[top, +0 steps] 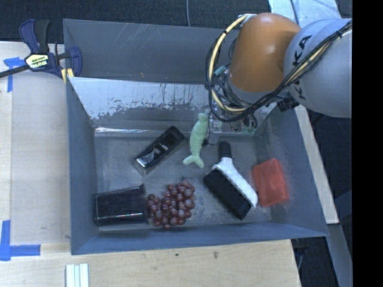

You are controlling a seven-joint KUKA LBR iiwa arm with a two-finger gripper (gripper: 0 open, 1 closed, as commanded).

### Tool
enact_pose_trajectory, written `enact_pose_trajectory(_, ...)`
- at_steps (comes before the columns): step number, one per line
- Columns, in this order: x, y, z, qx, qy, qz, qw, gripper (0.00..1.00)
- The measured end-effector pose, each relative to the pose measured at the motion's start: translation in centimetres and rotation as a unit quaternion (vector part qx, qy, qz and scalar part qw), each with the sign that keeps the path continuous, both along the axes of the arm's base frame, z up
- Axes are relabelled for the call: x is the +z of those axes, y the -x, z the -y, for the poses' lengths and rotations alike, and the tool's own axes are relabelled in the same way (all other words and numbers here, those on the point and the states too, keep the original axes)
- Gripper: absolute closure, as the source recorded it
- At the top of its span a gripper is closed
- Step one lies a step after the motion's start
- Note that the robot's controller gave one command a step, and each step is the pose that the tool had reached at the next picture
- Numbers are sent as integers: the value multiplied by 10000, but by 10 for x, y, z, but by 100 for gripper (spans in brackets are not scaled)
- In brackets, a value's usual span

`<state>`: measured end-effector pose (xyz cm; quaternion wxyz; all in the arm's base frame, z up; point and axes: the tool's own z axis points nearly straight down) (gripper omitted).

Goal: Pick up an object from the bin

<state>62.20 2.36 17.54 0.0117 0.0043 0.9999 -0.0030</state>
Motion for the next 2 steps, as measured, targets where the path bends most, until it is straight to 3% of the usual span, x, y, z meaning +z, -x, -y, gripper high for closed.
enact_pose_trajectory(1, 0, 0, 0, 1, 0, 0, 10000, 100)
enact_pose_trajectory(2, 33, 2, 1, -53, -1, -40, 10000, 100)
